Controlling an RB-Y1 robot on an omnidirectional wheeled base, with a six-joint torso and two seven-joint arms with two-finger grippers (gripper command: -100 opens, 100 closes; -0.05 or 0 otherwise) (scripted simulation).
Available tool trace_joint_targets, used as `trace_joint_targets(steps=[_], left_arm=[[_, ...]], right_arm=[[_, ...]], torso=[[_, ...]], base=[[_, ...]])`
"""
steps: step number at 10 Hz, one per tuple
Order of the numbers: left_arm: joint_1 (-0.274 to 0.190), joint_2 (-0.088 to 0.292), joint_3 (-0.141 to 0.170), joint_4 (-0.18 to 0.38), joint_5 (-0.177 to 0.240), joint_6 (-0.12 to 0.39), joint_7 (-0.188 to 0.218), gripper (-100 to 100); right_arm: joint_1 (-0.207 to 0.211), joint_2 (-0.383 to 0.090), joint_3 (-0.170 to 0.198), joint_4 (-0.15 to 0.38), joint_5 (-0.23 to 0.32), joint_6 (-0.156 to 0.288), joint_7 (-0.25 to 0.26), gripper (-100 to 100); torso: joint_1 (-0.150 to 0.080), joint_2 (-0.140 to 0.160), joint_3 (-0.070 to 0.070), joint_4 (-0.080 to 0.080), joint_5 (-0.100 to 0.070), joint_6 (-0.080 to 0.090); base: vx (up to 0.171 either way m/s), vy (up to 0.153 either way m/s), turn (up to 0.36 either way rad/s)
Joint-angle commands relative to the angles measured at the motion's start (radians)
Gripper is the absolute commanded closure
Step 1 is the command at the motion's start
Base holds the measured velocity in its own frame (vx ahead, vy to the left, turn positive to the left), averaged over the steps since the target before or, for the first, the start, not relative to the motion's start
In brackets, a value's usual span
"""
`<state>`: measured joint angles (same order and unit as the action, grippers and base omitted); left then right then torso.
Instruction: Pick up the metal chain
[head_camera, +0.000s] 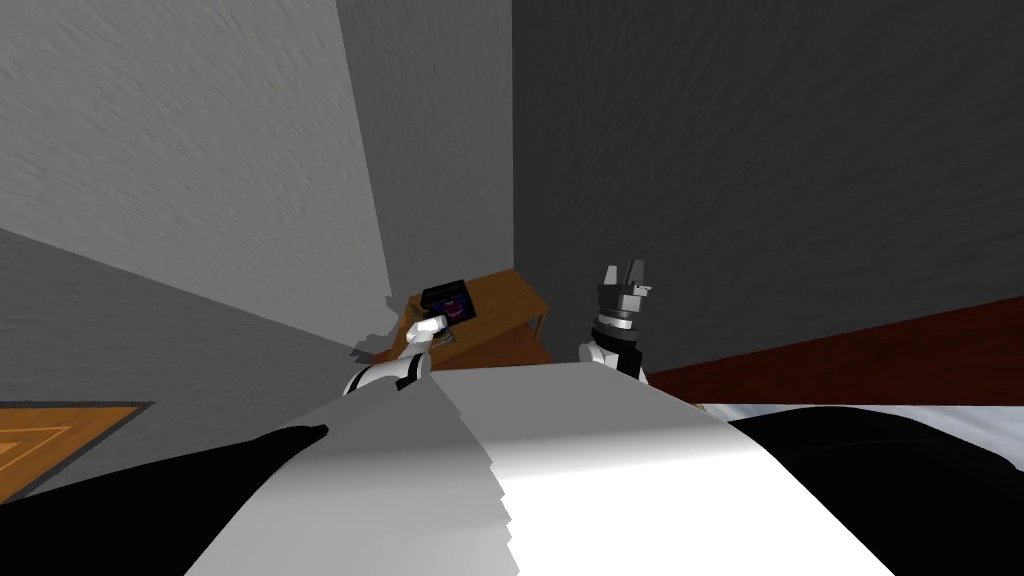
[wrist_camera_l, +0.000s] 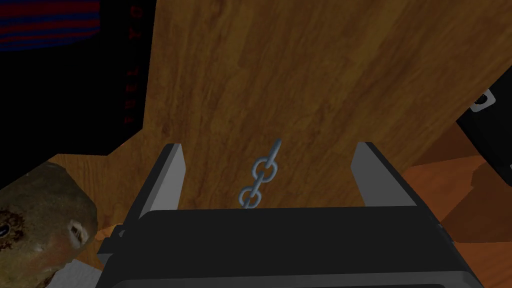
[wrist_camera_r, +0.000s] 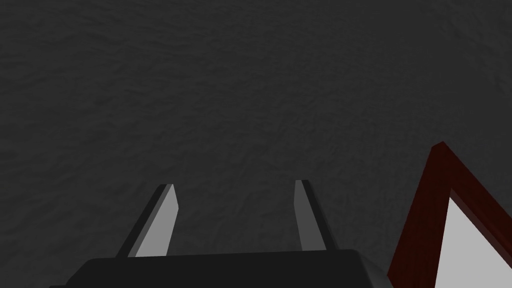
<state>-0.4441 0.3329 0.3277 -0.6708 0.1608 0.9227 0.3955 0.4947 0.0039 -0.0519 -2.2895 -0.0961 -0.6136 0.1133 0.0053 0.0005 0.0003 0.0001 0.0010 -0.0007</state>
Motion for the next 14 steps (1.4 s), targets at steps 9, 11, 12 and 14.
trace_joint_targets(steps=[9, 11, 12, 14], left_arm=[[-0.087, 0.045, -0.02, 0.2, -0.019, 0.129, 0.031, -100], [-0.088, 0.044, -0.02, 0.195, -0.02, 0.131, 0.032, 0], [-0.072, 0.035, -0.023, 0.207, -0.02, 0.1, 0.029, -100], [-0.052, 0.024, -0.025, 0.222, -0.019, 0.061, 0.024, -100]], right_arm=[[0.0, 0.0, 0.0, 0.0, 0.0, 0.0, 0.0, 0], [0.0, 0.0, 0.0, 0.0, 0.0, 0.0, 0.0, 0], [0.0, 0.0, 0.0, 0.0, 0.0, 0.0, 0.0, 0], [0.0, 0.0, 0.0, 0.0, 0.0, 0.0, 0.0, 0]], torso=[[0.001, -0.001, -0.001, 0.0, 0.0, 0.0], [-0.004, -0.001, -0.001, 0.0, -0.001, 0.0], [-0.005, -0.001, -0.001, 0.0, -0.001, 0.0], [-0.005, -0.004, -0.002, -0.001, -0.001, -0.001]], base=[[-0.004, 0.092, -0.058], [0.0, 0.006, 0.001], [0.031, 0.011, 0.029], [0.069, 0.013, 0.028]])
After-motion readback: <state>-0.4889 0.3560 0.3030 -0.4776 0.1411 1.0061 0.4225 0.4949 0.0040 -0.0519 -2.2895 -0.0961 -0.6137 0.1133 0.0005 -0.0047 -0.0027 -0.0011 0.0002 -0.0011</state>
